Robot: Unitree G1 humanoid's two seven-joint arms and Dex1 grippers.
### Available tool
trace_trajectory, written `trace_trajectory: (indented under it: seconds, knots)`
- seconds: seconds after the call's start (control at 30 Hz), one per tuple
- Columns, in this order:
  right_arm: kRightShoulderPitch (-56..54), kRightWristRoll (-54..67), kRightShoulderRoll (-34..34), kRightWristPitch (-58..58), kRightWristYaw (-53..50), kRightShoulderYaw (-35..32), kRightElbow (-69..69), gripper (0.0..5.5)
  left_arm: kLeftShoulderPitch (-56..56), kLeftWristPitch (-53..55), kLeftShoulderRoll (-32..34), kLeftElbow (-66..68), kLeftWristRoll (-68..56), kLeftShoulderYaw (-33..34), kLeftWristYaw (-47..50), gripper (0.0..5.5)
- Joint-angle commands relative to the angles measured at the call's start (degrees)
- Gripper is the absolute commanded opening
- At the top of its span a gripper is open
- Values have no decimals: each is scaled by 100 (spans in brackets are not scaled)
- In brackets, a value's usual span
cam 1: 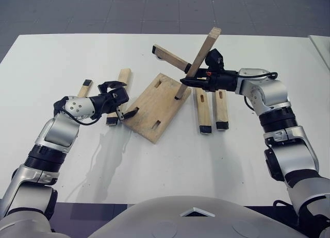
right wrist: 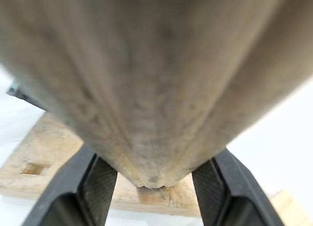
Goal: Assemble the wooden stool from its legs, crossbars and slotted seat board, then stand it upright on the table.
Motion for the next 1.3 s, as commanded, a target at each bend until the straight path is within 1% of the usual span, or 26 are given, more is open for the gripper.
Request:
trace_trajectory:
  seconds: [0.03,0.23,0.33,0.5,0.63,0.77,1.0,1.17,1.3]
  knots:
    - [875,-1017,42,-168,-602,521,764,204,403,264,-165,22,238,-318,-101,540]
    - [841,-1244,-39,-824,-503,597,2003,204,489,321,-282,-8,225,-264,-47,540]
    - [695,-1195,-80,-788,-185,642,2343,204,447,307,-360,36,249,-246,-2,540]
    - [134,-881,-1,-325,459,502,2890,204,384,308,-456,72,268,-225,25,540]
    - [-460,-878,65,-346,489,335,3451,204,292,257,-516,140,255,-142,84,540]
    - [-761,-1102,172,-639,210,399,3715,204,146,226,-671,191,223,-39,171,540]
    - [-440,-1573,521,-1011,-43,842,4142,204,-138,162,-958,272,258,-4,354,540]
    - [-359,-1554,628,-1055,-80,798,4223,204,-133,181,-1058,138,220,4,375,540]
    - [-479,-1305,524,-1059,32,573,3924,204,-86,157,-1056,141,239,77,385,540]
